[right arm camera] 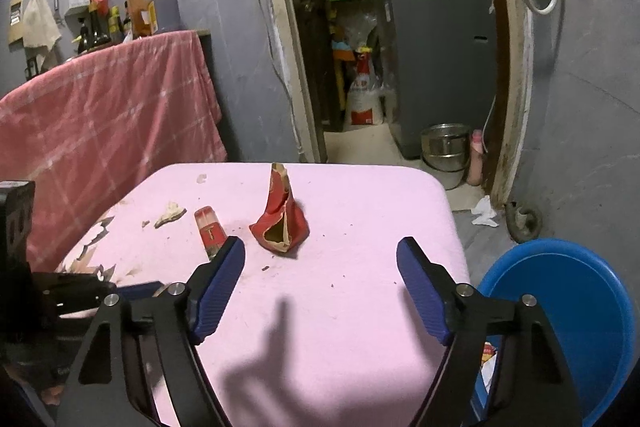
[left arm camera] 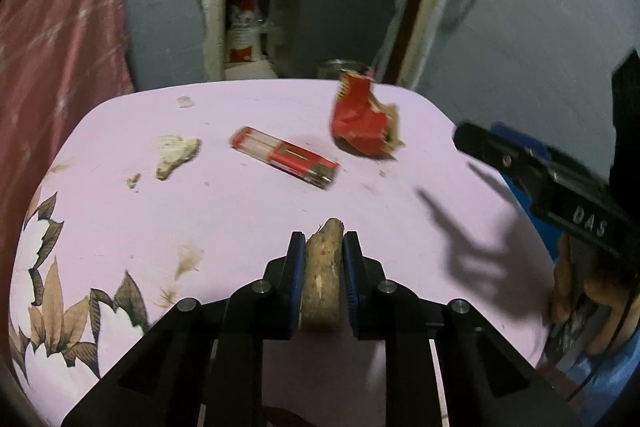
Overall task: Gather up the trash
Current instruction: 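Grasp the red crumpled paper with the right gripper while the left holds the stick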
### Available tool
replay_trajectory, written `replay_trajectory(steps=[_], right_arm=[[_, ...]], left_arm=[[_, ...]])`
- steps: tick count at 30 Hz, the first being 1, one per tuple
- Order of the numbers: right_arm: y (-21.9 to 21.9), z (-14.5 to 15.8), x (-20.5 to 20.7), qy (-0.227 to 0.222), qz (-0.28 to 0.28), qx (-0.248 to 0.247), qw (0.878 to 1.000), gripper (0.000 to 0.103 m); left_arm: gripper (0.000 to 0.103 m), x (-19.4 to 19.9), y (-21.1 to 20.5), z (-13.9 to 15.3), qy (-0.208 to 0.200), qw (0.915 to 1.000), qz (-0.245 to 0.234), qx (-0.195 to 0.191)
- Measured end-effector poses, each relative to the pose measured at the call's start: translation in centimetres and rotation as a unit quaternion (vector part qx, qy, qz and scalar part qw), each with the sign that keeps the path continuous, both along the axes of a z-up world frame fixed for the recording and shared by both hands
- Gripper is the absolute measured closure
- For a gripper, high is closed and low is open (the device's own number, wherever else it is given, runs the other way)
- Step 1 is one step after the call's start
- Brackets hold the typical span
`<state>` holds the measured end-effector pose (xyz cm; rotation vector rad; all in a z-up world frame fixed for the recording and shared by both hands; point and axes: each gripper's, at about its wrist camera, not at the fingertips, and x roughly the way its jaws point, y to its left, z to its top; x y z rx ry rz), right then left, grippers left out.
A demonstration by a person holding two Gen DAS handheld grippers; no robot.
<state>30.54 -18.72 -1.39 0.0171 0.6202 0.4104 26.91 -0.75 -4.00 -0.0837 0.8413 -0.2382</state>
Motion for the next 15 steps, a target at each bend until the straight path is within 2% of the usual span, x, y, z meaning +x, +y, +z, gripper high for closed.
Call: replay_trajectory(steps=[11,15], right_arm=[[2.5,-1.4,4.7,0.116,0.032,-0.001,0.993,0.032],[3.3,-1.6,5.6,0.136,0.041,-0.008,0.990,0.033]], left_arm=[[0.088,2.4,3.7,1.2,-0.019,0.9957,0.086,-0.028],[0.088,2.9,4.9,1.4,-0.021,0.9921,0.117,-0.039]])
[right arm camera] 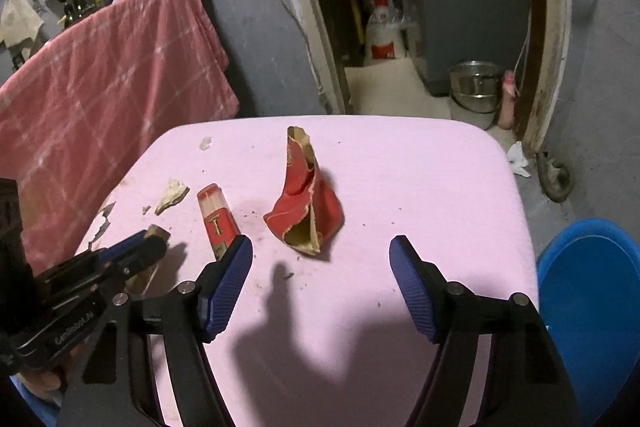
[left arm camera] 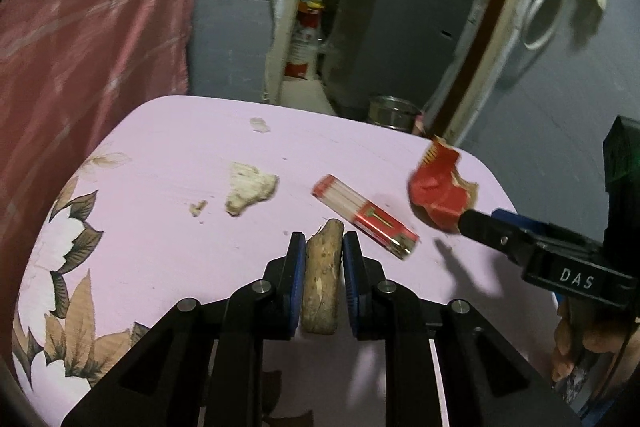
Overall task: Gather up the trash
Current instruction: 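Grasp the red crumpled paper with the right gripper while the left holds the stick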
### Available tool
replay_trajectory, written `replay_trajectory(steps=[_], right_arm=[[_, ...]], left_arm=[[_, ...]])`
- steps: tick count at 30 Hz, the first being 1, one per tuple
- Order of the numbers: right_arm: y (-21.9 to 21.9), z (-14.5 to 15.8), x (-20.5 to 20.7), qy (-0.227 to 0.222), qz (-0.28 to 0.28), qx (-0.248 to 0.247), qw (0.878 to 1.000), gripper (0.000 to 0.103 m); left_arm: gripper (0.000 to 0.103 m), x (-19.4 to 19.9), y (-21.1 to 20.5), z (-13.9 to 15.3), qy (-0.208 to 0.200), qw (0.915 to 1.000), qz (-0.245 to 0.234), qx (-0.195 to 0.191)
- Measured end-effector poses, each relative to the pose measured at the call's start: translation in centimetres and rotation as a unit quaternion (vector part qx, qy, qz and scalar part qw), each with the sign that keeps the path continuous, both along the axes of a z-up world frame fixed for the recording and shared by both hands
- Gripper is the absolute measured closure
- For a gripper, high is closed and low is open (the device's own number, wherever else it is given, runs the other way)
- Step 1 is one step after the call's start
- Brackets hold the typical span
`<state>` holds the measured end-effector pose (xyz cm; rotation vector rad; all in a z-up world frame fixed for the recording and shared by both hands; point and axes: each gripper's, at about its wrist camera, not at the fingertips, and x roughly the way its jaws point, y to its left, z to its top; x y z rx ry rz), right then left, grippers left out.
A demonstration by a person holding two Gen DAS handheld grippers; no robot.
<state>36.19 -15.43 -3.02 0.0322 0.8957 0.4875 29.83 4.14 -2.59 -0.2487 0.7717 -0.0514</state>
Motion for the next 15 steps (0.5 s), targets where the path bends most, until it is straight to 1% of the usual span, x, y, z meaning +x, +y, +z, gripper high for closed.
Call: replay_trajectory(steps=[4,6,11,14,15], right_arm=[[1.0,-0.5,1.1,0.015,0.007,-0.017,1.000,0.033],[1.5,-0.9,1.6,0.025,0.013,-0.022,0.999,0.035],[2.2,-1.0,2.4,0.028,0.016,-0.030,0.999,0.036],[2.7,-1.3,2.5,0.025,0.019,-0.041,0.999,0.040],[3.0,-1.3,2.5,0.023,0.021,-0.049,0.998,0.045]], left_arm=[[0.088,0.0,0.6,0.2,0.000,0.9998,0.017,-0.009],[0.088,0.1,0.8,0.3,0.002,0.9997,0.019,-0.014],[0.088,-0.6,0.4,0.4,0.002,0.9997,0.021,-0.016],[0.088,-0.6,0.6,0.4,0.001,0.9996,0.021,-0.016],[0.088,-0.6,0.7,0.4,0.002,0.9996,0.021,-0.017]])
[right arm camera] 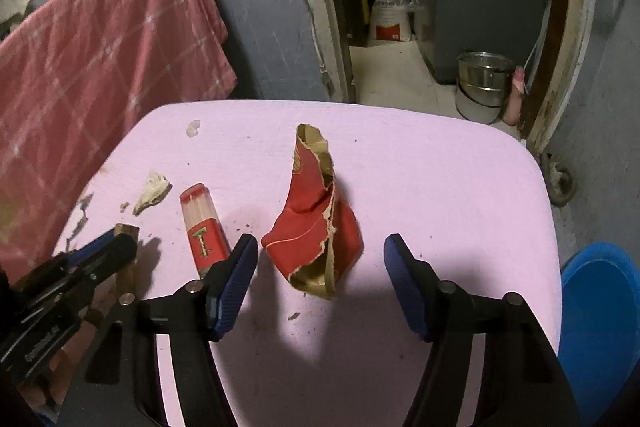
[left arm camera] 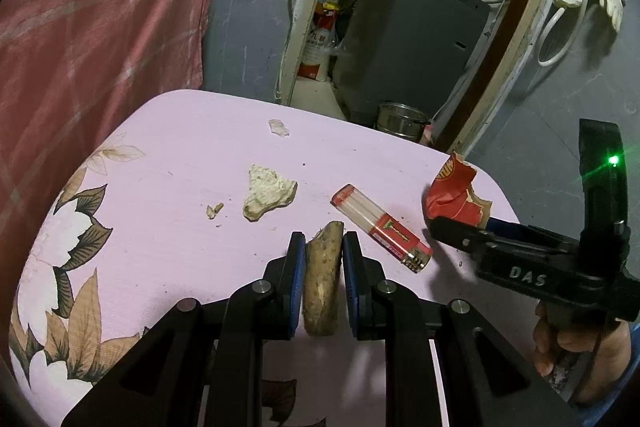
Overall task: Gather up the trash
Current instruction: 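Grasp the red crumpled paper with the right gripper while the left holds the stick, then carry the stick and red paper over the blue bucket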
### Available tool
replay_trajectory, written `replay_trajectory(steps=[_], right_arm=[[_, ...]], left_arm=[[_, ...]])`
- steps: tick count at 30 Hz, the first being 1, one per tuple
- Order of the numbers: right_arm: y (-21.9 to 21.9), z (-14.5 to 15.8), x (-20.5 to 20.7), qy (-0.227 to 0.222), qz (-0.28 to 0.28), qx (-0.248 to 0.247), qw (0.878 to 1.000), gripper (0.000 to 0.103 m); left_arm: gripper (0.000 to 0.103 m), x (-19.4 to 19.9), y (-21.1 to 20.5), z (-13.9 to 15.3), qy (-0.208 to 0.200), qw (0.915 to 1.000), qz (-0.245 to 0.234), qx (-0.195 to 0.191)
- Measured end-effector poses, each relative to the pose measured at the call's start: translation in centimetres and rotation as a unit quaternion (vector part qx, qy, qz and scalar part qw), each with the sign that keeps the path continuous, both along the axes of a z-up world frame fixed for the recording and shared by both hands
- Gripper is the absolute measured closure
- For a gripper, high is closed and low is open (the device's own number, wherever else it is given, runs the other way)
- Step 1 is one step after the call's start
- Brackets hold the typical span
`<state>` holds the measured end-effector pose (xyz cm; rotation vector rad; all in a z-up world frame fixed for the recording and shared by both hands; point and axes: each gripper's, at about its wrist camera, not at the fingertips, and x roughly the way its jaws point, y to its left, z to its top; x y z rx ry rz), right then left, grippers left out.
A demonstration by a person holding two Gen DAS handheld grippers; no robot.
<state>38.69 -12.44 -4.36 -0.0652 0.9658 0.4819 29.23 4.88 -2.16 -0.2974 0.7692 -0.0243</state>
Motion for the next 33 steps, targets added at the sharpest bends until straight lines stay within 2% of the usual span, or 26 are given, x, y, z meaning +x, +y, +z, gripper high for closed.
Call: replay_trajectory(steps=[2,10,16,25,33], right_arm=[[0.3,0.0,-0.1,-0.002,0.003,-0.011,1.000,0.054],[-0.6,0.2,-0.1,-0.001,0.000,0.008,1.000,0.055],[-1.6,1.3,-1.4,-0.025,-0.006,0.028,0.999,0.055],[-5.1,4.8,-5.8,-0.148,-0.034,0.054,0.987,0.055],[-8.9,7.6,-9.5,-0.226,-0.069,0.060,0.970,0.055]], left_arm=[[0.088,0.1,-0.1,-0.1,0.000,1.0000,0.000,0.001],[0.088,-0.1,-0.2,0.1,-0.009,1.0000,0.000,0.001],[0.088,-1.0,-1.0,0.8,-0.039,0.9992,0.001,0.003],[0.088,-3.0,-3.4,4.0,-0.117,0.9930,0.003,0.012],[0.088,-4.1,-7.8,6.1,-0.168,0.9854,-0.029,0.012]])
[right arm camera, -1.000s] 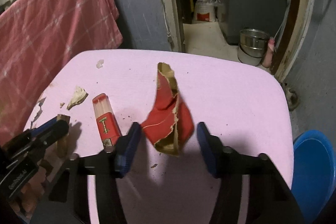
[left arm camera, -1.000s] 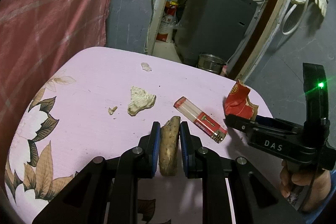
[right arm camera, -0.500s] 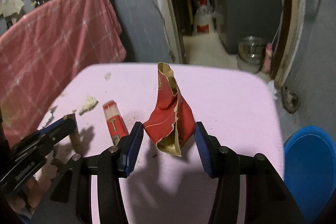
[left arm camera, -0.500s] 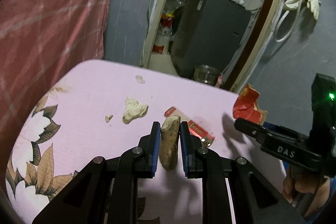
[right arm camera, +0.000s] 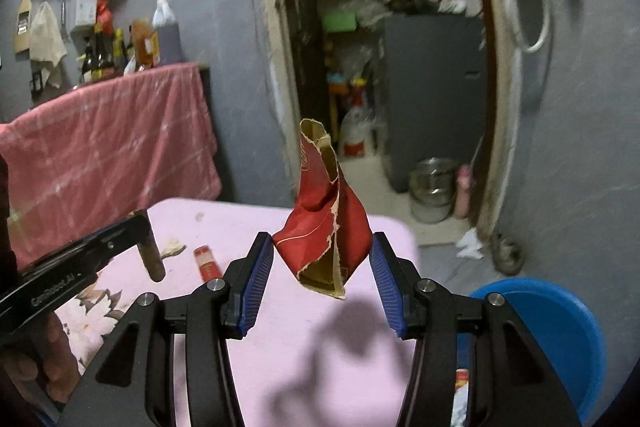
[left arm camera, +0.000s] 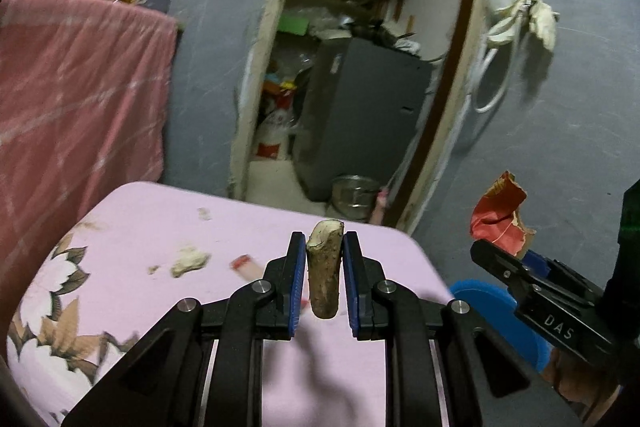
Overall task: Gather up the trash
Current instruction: 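Carry the stick and red paper over the blue bucket, then open both grippers to drop the stick and red paper into the bucket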
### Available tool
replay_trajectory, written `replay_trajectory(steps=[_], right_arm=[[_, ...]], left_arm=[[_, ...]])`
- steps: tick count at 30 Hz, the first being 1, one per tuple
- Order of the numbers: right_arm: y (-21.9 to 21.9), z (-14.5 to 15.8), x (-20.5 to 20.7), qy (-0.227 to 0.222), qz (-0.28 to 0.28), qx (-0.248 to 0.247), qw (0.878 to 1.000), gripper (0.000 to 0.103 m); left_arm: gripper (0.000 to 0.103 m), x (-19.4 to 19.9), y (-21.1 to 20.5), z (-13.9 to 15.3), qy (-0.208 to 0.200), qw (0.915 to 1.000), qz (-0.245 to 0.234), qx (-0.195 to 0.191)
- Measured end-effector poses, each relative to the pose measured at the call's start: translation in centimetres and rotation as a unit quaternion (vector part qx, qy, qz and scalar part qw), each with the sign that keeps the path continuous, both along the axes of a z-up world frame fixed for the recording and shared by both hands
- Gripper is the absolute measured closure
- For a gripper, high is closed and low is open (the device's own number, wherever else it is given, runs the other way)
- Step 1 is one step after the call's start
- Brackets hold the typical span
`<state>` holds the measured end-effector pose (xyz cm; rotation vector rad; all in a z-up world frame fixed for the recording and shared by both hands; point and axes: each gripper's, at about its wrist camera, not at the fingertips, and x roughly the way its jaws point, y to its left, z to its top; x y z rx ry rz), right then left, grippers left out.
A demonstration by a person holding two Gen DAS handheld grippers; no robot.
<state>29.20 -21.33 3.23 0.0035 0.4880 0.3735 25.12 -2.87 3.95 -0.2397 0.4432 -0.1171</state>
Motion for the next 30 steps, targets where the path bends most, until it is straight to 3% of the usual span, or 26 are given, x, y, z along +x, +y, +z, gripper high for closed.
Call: replay_trajectory(steps=[14,24,30], right_arm=[[-10.3,2.5,-5.8,-0.092,-0.127,-0.008,0.988,0.055],[-16.5,1.5,-8.4,-0.114,-0.195,-0.022,0.974,0.055],[-18.5,0.5,-8.6,-0.100,-0.207,-0.020,0.973,0.055]], left_arm=[[0.088,-0.8,-11.3,2.3,-0.063,0.9949,-0.079,-0.006],[0.088,-0.2,-19.0,1.7,-0.082,0.9885,-0.127,-0.006],[0.088,0.7,-21.8,0.6,-0.071,0.9877,-0.139,0.009]])
